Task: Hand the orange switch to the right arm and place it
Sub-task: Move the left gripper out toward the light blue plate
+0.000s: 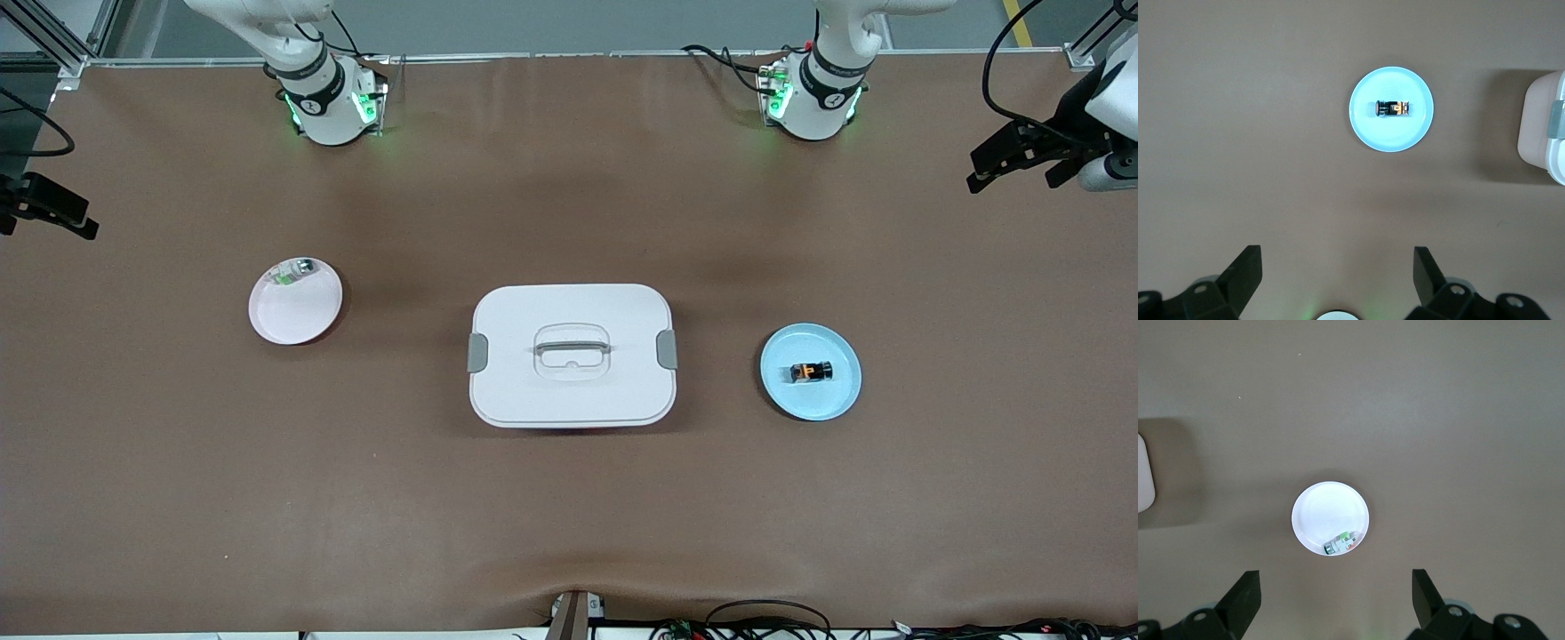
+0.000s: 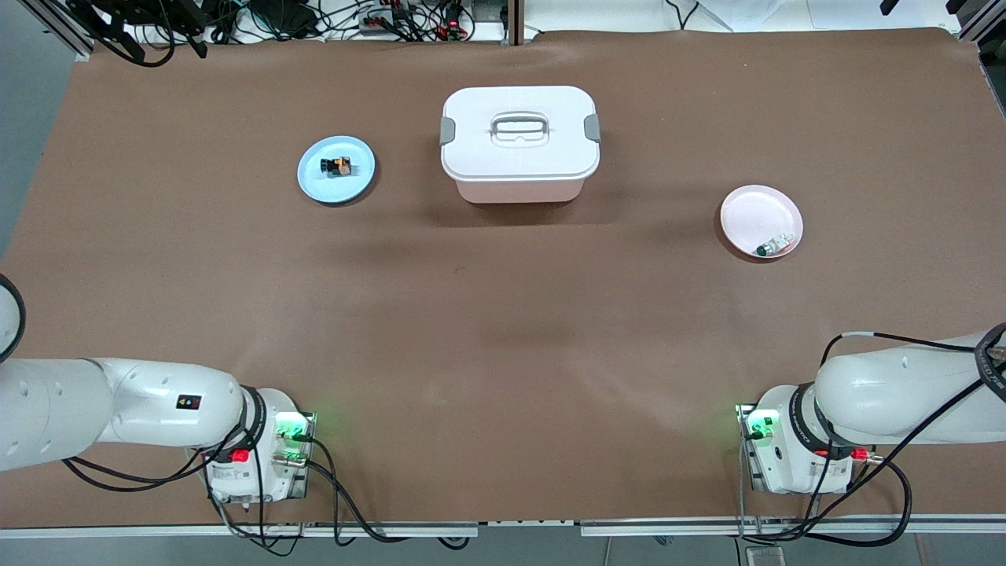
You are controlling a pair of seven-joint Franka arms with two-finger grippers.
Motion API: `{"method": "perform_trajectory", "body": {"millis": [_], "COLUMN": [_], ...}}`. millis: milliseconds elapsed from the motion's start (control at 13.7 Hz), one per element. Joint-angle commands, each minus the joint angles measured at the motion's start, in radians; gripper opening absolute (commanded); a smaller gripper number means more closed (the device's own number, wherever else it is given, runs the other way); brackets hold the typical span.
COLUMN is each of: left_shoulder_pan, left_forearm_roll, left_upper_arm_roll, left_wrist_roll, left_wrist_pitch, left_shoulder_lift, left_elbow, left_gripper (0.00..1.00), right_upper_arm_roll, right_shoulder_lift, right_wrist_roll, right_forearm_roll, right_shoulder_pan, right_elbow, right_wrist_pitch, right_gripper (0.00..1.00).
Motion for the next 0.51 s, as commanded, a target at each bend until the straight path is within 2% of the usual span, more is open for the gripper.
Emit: {"method": "perform_trajectory", "body": {"millis": [0,291,437], "left_shoulder_pan": [-0.003,-0.004,-0.006], "left_forearm_roll": [0.004,0.004,0.004], "left_upper_arm_roll": [-0.003,-0.015,-0.018], "left_wrist_roll": [-0.017,-0.042,-0.054], "left_wrist_pitch": [-0.037,-0.022,0.039], "left_shoulder_lift": [0.027,0.092,0.101], "left_elbow": [-0.007,-0.024,-0.07], "left_gripper": [1.0,1.0,1.0], "right_upper_arm_roll": [-0.003,-0.004,-0.006], "right_shoulder_lift": [0.0,0.0,0.0], "right_wrist_roll": [0.008,0.02,0.027], "right_forearm_roll": [0.005,0.027,0.043], "right_shoulder_pan": [0.005,0.004,0.002], "right_elbow": [0.005,0.003,0.003], "right_wrist_pitch": [-0.012,-0.01,-0.01], "right_gripper": [1.0,1.0,1.0]}}
